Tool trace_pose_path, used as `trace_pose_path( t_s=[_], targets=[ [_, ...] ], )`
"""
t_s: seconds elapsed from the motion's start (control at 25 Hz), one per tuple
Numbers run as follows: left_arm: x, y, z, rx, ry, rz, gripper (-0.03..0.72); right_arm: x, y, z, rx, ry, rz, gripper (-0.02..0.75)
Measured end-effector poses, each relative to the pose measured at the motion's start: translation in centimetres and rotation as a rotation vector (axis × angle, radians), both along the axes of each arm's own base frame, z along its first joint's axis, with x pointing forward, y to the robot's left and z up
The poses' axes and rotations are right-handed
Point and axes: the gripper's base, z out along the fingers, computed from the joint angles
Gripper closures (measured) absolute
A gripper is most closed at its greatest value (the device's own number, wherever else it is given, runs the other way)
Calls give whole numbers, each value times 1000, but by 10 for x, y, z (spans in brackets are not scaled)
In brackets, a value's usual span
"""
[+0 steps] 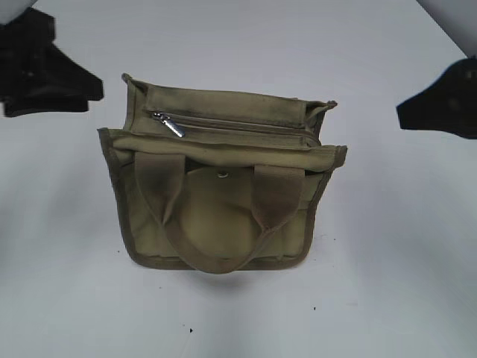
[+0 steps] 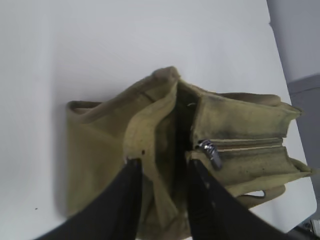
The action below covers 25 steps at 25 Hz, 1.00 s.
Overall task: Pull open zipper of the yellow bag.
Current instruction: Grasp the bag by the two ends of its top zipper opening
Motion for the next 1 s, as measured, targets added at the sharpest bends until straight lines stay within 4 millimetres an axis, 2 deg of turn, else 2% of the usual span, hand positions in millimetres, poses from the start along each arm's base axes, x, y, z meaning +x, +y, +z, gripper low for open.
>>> trace_pose_path(
  t_s=[0.16,0.28,0.44,0.56,0.68,0.8,0.92,1.0],
  targets=[
    [25,-27,-8,2,29,-73,442,23,18,5,16,-32,115,156],
    [43,-38,-18,-8,70,-93,405,33,42,8,-18,-65,245,155],
    [58,-44,-28,-28,116,-97,357,45,76,9,-31,-103,352,155],
    [65,-47,-35,-43,144,-94,350,57,103,6,-48,-124,430,156],
    [71,-52,-34,-67,145,-93,354,69,131,2,-67,-144,506,161],
    [75,-56,-29,-95,137,-92,413,82,155,-4,-84,-155,565,210],
    [75,-56,-29,-93,132,-100,568,94,174,-9,-98,-171,608,277],
    [74,-57,-29,-85,123,-117,643,99,185,-11,-104,-181,632,304]
  ],
)
